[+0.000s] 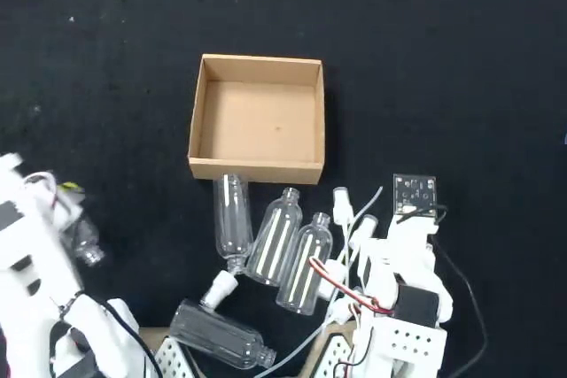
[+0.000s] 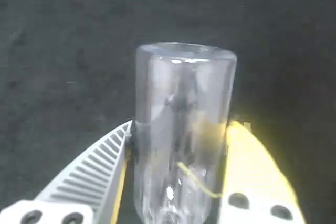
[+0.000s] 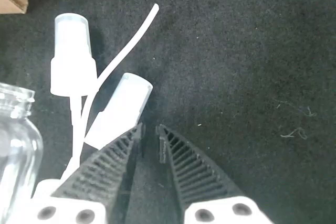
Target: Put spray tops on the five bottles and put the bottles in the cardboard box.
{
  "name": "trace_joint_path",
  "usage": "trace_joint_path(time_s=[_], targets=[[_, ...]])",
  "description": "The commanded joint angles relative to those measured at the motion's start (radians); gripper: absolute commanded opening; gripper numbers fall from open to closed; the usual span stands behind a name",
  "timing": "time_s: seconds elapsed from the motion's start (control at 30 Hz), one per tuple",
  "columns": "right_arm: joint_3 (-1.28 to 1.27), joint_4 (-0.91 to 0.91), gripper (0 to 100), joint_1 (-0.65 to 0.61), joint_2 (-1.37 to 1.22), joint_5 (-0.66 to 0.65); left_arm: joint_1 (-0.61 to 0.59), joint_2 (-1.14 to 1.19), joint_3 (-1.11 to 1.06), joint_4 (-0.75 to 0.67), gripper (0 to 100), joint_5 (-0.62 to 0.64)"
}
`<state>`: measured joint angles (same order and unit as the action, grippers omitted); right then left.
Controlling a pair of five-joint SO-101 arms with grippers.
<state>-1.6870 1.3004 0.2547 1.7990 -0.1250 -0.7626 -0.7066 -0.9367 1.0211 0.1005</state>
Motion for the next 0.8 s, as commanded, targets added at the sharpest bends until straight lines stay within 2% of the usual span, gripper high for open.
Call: trace_joint_path(time_s=[0.0, 0.2, 0.4, 0.53, 0.67, 0.77], targets=[[0.004, 0.006, 1.1, -0.014, 0.094, 0.000, -0.085, 0.002, -0.030, -0.014, 33, -0.021], [0.004, 0.006, 1.1, -0.014, 0.094, 0.000, -0.088, -0.002, -0.038, -0.005, 33, -0.031], [0.004, 0.006, 1.1, -0.014, 0.094, 0.000, -0.087, 0.035, 0.297, 0.190, 33, -0.198], [0.004, 0.006, 1.1, -0.014, 0.094, 0.000, -0.093, 0.233, 0.552, 0.298, 33, -0.388], [0.004, 0.006, 1.1, -0.014, 0.094, 0.000, -0.093, 0.480, 0.765, 0.428, 33, -0.660], [0.004, 0.006, 1.1, -0.014, 0.094, 0.000, -0.087, 0.621, 0.897, 0.471, 33, -0.844]])
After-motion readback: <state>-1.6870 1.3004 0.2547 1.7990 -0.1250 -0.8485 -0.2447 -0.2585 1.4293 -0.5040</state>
